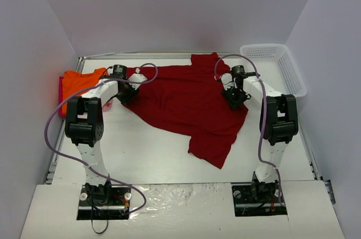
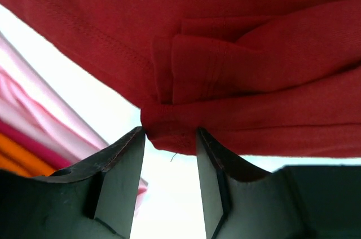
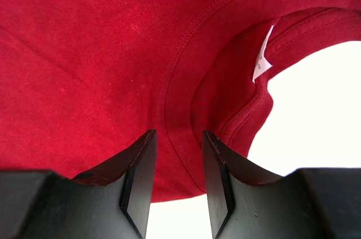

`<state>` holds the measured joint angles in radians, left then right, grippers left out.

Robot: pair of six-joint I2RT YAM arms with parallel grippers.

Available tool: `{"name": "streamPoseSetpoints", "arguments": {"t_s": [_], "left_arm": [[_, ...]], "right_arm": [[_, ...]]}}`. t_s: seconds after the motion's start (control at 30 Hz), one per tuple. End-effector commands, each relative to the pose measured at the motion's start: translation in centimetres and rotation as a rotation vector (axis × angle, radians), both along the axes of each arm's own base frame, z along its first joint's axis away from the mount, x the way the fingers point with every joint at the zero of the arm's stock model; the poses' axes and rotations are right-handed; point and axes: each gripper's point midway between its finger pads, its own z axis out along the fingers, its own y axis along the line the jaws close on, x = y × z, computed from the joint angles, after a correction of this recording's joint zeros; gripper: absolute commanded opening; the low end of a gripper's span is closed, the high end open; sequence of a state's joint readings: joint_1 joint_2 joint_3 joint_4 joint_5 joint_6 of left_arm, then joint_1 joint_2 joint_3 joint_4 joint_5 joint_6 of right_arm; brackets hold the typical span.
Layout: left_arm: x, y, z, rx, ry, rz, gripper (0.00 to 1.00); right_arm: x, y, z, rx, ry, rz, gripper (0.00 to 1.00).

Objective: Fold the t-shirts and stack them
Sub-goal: Flatten out the tshirt

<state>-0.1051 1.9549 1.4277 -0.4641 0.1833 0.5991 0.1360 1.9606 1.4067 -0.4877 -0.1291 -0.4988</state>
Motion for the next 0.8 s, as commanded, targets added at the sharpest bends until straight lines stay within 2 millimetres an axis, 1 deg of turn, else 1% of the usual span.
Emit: {"name": "streamPoseSetpoints", "arguments": {"t_s": [0.0,0.03,0.07,0.13,0.17,0.4,0.5,0.6,0.63,0.7,0.73,0.77], "left_arm": [[0.8,0.1,0.8,-0.007,-0.006,-0.013,0.4],[0.8,-0.1,0.8,-0.01,-0.004,-0.016,0.4],[0.8,0.0,0.5,-0.012,0.002,-0.016,0.36],[0.9,-0.1,0.4,-0.014,0.004,-0.019,0.31],[1.0,-0.2,0.4,-0.018,0.004,-0.018,0.24],[0.9,-0.3,0.3,-0.029,0.014,-0.019,0.03],[0.6,-0.3,0.5,-0.031,0.016,-0.015,0.02],[0.4,-0.3,1.6,-0.036,0.0,-0.009,0.02],[0.2,-0.4,2.5,-0.043,-0.012,-0.008,0.02],[-0.1,-0.6,3.6,-0.051,-0.024,-0.005,0.02],[-0.5,-0.6,5.0,-0.057,-0.04,-0.005,0.02],[-0.7,-0.7,5.6,-0.063,-0.045,-0.004,0.02]], "right_arm": [[-0.4,-0.8,-0.1,-0.032,0.036,-0.009,0.34],[-0.4,-0.8,-0.2,-0.032,0.037,-0.009,0.34],[-0.5,-0.9,-0.2,-0.034,0.04,-0.008,0.33],[-0.4,-0.9,-0.3,-0.038,0.041,-0.008,0.33],[-0.4,-0.9,-0.4,-0.038,0.044,-0.008,0.33],[-0.5,-1.0,-0.6,-0.042,0.05,-0.009,0.33],[-0.5,-1.0,-0.4,-0.042,0.048,-0.009,0.32],[-0.5,-0.9,0.1,-0.037,0.037,-0.009,0.32],[-0.4,-0.9,0.3,-0.033,0.031,-0.008,0.32],[-0.4,-0.8,0.8,-0.03,0.021,-0.007,0.32],[-0.4,-0.8,0.9,-0.028,0.016,-0.007,0.32],[-0.3,-0.7,1.1,-0.025,0.013,-0.006,0.32]]}}
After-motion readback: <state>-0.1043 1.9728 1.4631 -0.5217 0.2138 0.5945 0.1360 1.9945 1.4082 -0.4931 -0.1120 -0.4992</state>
